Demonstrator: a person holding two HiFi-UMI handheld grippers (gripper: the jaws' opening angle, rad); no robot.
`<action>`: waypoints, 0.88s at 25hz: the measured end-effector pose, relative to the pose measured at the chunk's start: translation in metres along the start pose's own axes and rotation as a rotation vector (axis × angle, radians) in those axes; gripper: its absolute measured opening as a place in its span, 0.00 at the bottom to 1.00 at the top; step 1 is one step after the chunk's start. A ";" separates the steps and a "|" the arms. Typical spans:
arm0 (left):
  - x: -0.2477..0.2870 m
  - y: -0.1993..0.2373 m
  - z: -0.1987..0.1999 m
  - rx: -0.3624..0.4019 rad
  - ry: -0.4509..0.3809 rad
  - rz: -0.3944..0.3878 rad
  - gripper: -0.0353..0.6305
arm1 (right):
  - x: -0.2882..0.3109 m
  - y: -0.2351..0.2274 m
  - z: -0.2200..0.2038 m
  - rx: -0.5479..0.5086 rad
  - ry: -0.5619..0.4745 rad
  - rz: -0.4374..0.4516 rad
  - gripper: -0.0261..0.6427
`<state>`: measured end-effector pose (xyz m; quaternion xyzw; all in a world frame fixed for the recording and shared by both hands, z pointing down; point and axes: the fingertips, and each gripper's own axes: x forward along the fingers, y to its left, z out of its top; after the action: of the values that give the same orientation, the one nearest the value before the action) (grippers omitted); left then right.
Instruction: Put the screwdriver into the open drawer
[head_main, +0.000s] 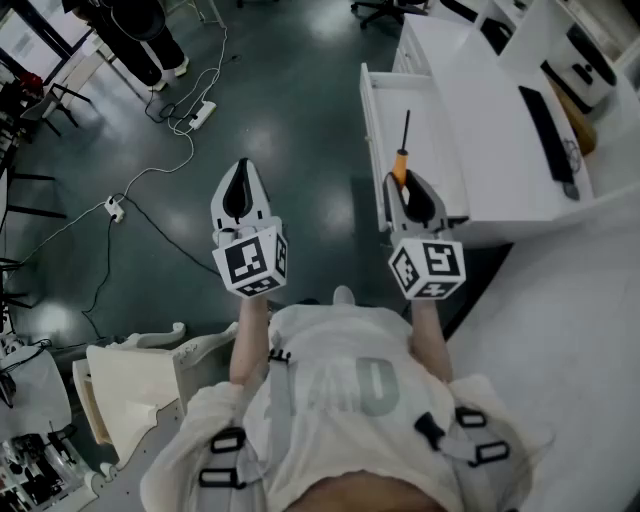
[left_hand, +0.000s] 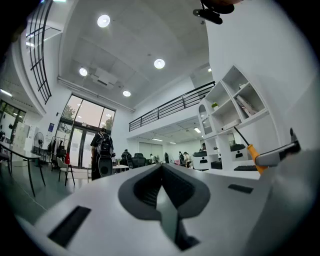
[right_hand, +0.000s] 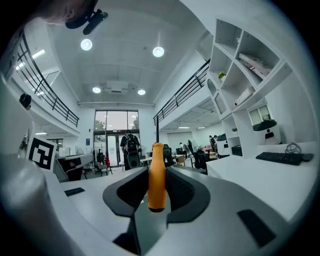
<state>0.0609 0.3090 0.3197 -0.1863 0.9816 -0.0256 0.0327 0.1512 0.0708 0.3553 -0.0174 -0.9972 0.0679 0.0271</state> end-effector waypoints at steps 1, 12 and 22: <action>0.000 -0.003 0.000 -0.001 -0.001 -0.004 0.06 | -0.001 0.000 0.000 0.002 0.002 0.001 0.19; 0.009 -0.028 0.001 -0.013 -0.002 -0.012 0.06 | -0.001 -0.009 0.007 0.044 -0.020 0.049 0.19; -0.002 -0.031 -0.021 -0.038 0.050 0.022 0.06 | -0.004 -0.013 -0.005 0.101 0.021 0.106 0.20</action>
<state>0.0721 0.2813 0.3430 -0.1754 0.9844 -0.0111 0.0051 0.1546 0.0582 0.3616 -0.0693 -0.9898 0.1195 0.0346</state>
